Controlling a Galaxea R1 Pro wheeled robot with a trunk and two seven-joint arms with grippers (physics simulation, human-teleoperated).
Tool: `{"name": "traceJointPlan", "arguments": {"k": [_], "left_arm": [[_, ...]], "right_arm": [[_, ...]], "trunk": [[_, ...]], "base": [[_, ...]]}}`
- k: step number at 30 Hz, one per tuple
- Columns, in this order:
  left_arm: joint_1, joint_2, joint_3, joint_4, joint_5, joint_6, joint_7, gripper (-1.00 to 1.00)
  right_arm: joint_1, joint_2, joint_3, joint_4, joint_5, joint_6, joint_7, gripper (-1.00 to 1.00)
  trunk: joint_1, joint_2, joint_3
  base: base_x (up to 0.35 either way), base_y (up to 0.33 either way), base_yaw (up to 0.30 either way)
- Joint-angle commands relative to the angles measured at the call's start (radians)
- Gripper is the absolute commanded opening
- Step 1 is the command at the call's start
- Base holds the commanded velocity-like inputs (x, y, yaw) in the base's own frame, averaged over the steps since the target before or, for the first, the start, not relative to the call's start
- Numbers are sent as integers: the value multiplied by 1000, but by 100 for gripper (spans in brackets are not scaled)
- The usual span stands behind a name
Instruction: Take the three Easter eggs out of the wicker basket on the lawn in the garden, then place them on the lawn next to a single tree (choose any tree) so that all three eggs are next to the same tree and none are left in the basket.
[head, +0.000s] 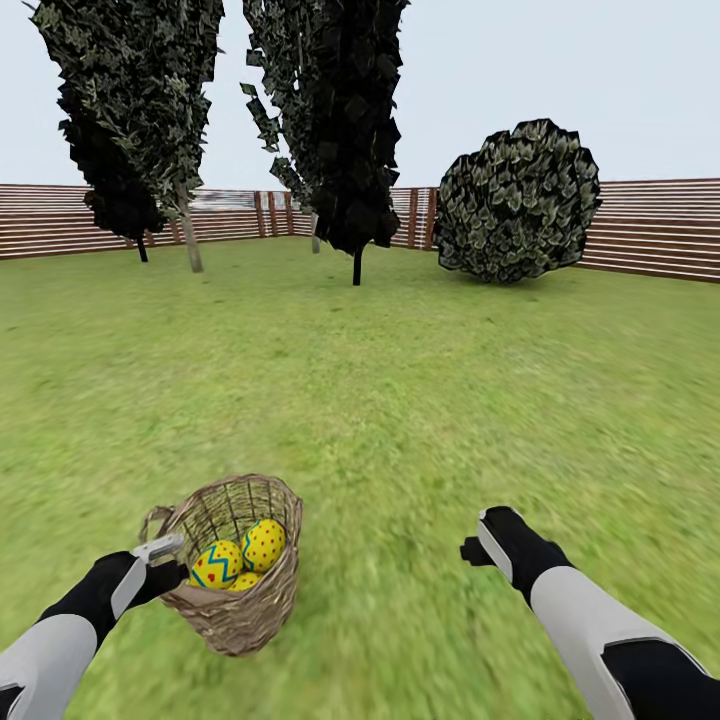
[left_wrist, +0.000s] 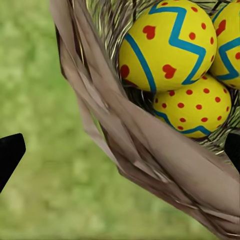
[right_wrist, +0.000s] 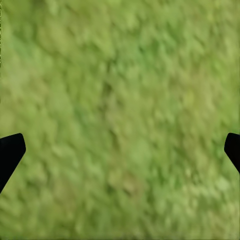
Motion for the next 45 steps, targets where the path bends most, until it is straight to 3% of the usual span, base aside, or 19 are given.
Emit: {"name": "traceJointPlan", "arguments": {"k": [1, 13, 15, 18, 33, 39, 40, 45], "left_arm": [[0, -1, 3, -1, 10, 6, 6, 100], [0, -11, 2, 1, 10, 5, 6, 100], [0, -13, 2, 0, 10, 5, 6, 100], [0, -15, 1, -1, 10, 5, 6, 100], [0, -21, 3, -3, 10, 1, 8, 100], [0, -33, 3, 3, 10, -63, 16, 100], [0, -34, 2, 3, 10, -64, 16, -100], [0, -34, 2, 3, 10, -64, 16, -100]], "right_arm": [[0, 0, 9, -1, -10, 4, -7, 100], [-1, 11, 13, 0, -10, 4, -7, 100], [-1, 15, 29, 0, -10, 4, -7, 100], [-1, 17, 47, 0, -10, 3, -7, 100], [-1, 20, 48, 0, -11, 3, -7, 100], [-1, 20, 48, 0, -11, 3, -7, 100], [-1, 20, 48, 0, -11, 3, -7, 100], [-1, 20, 48, 0, -12, 3, -7, 100]], "trunk": [[4, -8, -4], [50, -92, -42], [57, -106, -48], [57, -106, -48], [57, -106, -48], [57, -106, -48], [57, -106, -48], [57, -106, -48]], "base": [[0, 0, 0], [0, 0, 0], [0, 0, 0], [0, 0, 0], [0, 0, 0], [0, 0, 0], [0, 0, 0], [0, 0, 0]]}}
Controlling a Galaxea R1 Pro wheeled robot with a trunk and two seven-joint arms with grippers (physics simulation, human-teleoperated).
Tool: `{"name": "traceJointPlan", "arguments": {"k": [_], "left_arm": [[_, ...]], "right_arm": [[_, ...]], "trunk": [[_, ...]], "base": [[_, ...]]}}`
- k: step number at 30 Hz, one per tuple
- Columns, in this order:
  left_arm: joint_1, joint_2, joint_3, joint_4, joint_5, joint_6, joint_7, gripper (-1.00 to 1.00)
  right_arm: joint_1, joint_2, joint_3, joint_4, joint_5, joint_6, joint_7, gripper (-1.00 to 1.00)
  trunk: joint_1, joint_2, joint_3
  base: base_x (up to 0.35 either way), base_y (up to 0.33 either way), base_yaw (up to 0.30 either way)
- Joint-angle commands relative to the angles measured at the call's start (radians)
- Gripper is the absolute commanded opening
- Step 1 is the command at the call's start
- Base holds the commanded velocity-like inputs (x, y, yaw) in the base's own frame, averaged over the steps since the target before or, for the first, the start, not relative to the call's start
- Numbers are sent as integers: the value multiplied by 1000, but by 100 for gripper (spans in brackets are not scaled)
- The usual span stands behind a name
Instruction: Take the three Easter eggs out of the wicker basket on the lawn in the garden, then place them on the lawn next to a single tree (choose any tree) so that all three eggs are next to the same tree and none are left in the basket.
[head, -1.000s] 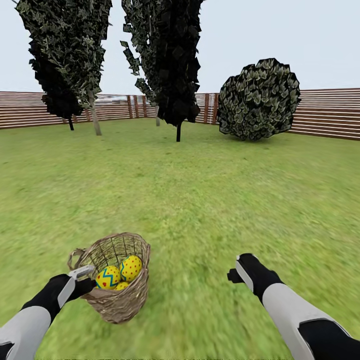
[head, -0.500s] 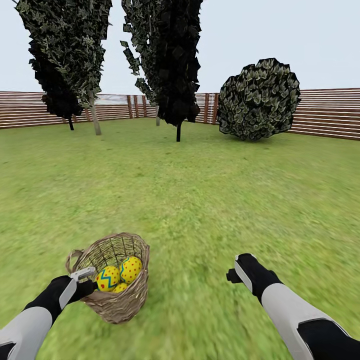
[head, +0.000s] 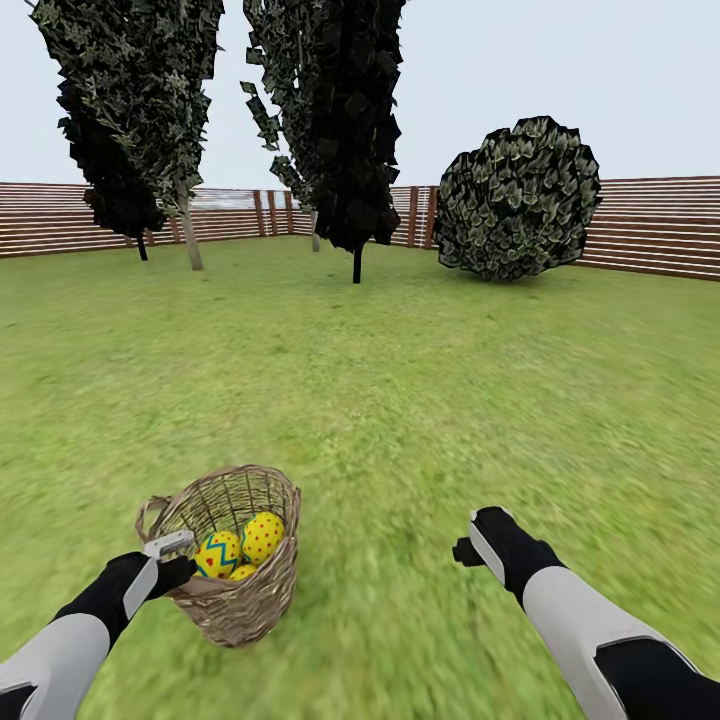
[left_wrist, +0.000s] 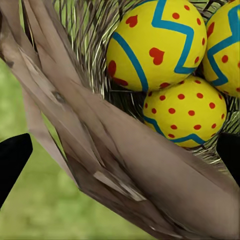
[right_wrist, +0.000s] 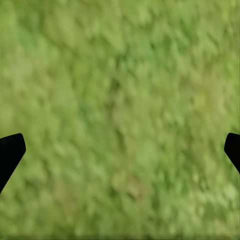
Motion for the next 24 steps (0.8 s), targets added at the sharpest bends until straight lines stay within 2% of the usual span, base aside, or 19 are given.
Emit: {"name": "traceJointPlan", "arguments": {"k": [1, 24], "left_arm": [[0, 0, 0, -2, 10, 6, 6, -100], [0, -3, -1, -2, 10, 6, 6, -100]], "right_arm": [[-1, 0, 6, -1, -11, 4, -8, 100], [0, 0, 6, -1, -10, 4, -8, 100]], "trunk": [[0, 0, -1], [0, 0, -1]], "base": [[0, 0, 0], [0, 0, 0]]}}
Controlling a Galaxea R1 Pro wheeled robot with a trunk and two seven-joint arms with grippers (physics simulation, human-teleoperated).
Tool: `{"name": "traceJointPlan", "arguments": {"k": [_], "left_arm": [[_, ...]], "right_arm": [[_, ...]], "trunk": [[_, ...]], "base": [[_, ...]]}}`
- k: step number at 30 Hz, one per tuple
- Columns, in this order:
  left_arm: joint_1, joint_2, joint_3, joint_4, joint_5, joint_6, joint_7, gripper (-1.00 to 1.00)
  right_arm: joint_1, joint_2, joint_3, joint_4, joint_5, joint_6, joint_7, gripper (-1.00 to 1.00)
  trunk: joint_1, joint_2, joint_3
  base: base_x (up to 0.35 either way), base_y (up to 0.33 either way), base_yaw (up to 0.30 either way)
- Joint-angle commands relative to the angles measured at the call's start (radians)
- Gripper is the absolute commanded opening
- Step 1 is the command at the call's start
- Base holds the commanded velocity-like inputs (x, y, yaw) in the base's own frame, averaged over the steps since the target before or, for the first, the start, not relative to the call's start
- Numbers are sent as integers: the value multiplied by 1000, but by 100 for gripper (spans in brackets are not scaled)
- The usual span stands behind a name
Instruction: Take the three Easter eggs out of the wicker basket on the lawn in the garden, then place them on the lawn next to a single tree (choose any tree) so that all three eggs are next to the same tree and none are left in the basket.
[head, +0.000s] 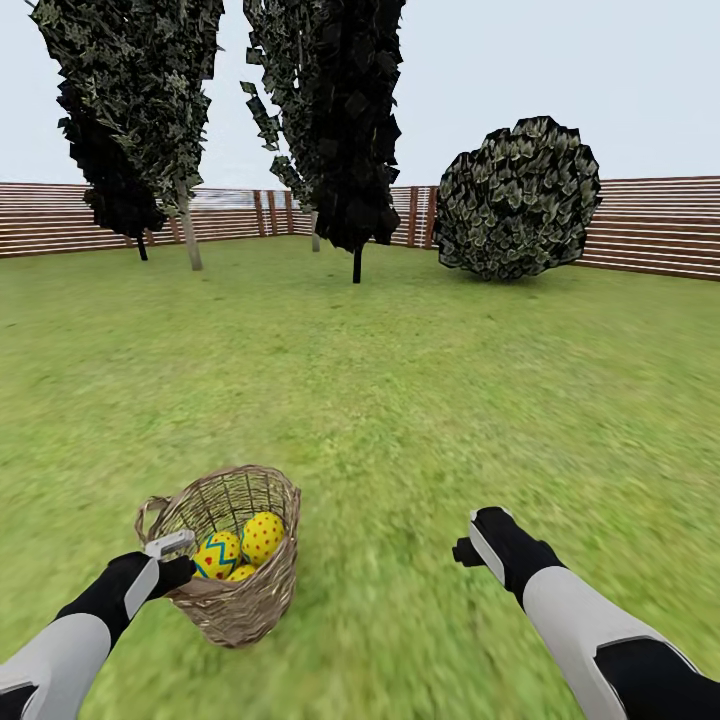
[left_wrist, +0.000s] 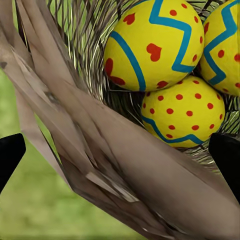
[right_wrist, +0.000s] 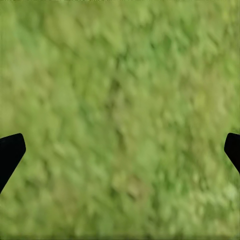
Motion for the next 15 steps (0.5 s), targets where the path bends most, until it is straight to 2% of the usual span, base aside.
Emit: {"name": "traceJointPlan", "arguments": {"k": [1, 4, 15], "left_arm": [[0, 0, -1, -1, 12, 6, 6, -100], [0, 0, -1, -1, 11, 6, 5, -100], [0, -2, -2, 0, 9, 9, 0, -100]], "right_arm": [[0, 0, 6, -1, -11, 4, -8, 100], [0, 0, 6, -1, -11, 4, -8, 100], [0, 0, 7, -1, -10, 4, -8, 100]], "trunk": [[0, 0, -1], [0, 0, -1], [-42, 77, 33]], "base": [[0, 0, 0], [0, 0, 0], [0, 0, 0]]}}
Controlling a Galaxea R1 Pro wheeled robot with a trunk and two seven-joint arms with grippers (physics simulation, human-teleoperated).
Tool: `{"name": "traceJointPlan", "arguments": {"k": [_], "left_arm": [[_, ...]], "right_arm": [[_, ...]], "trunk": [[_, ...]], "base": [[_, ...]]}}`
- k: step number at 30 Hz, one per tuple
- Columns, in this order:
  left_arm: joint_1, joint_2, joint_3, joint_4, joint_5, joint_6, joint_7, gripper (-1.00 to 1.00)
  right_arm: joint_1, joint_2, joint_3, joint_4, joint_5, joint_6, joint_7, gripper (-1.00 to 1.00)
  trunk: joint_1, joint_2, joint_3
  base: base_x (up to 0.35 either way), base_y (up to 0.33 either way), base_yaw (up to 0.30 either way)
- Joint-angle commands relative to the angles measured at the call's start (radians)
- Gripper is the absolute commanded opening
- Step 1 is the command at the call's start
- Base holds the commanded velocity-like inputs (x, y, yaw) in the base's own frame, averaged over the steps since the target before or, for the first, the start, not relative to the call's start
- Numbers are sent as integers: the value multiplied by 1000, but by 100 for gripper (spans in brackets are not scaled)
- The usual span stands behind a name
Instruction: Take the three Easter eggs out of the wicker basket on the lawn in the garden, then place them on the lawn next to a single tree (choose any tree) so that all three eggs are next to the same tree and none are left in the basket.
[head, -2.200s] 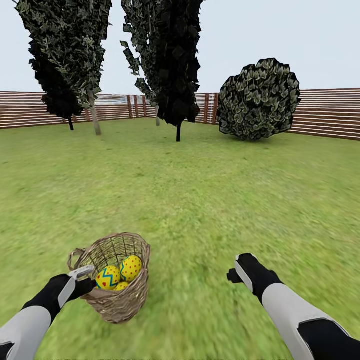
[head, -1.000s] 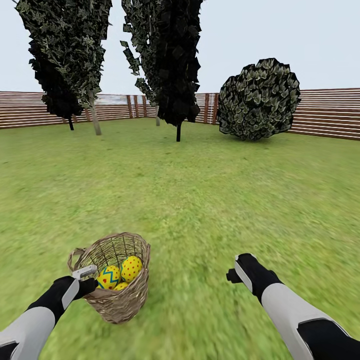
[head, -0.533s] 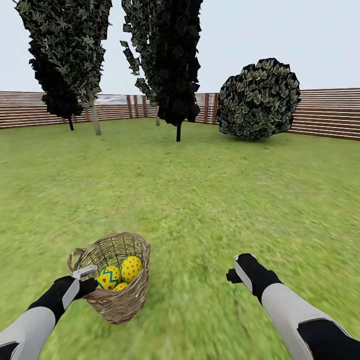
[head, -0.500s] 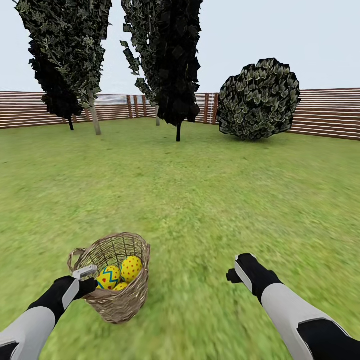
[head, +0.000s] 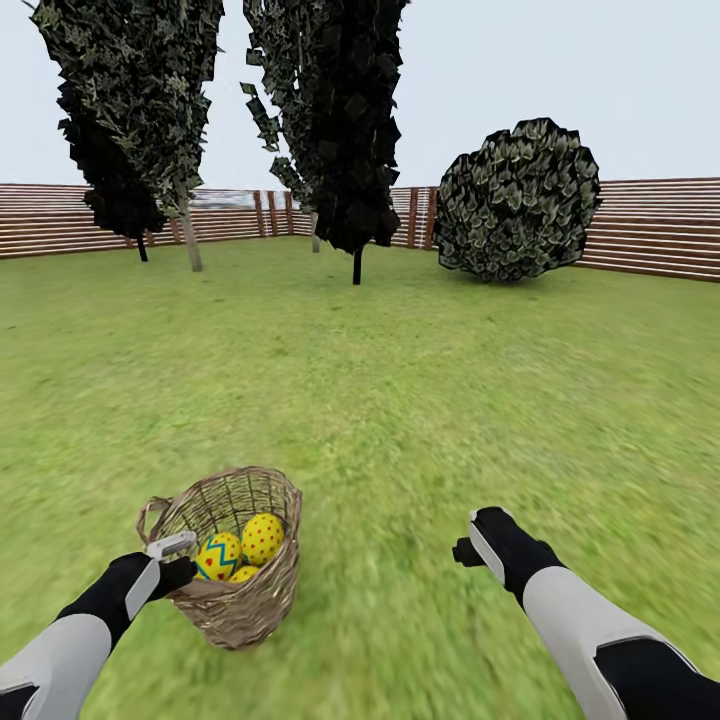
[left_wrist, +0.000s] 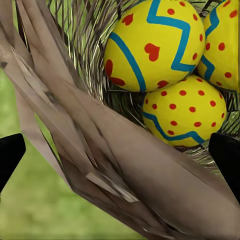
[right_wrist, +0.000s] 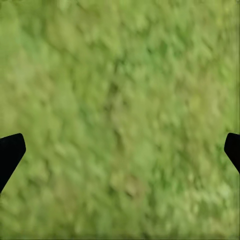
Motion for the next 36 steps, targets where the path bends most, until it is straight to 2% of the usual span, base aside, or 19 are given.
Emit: {"name": "traceJointPlan", "arguments": {"k": [1, 5, 24, 29, 36], "left_arm": [[0, -4, 3, -2, 13, 5, 6, -100], [0, -16, 3, -2, 14, 6, 9, -100], [0, -17, 4, -2, 15, 11, 9, -100], [0, -17, 4, -2, 15, 11, 10, -100], [0, -17, 4, -2, 13, 11, 10, -100]], "right_arm": [[-1, 0, 6, -2, -11, 4, -8, 100], [-1, 0, 6, -1, -11, 3, -8, 100], [-1, 3, 6, 0, -11, 2, -8, 100], [0, 11, 7, 0, -11, 2, -8, 100], [-1, 15, 22, 41, -8, -19, -8, 100]], "trunk": [[-4, 7, 2], [-19, 35, 15], [-92, 168, 74], [-111, 203, 90], [-138, 252, 112]], "base": [[0, 0, 0], [0, 0, 0], [0, 0, 0], [0, 0, 0], [0, 0, 0]]}}
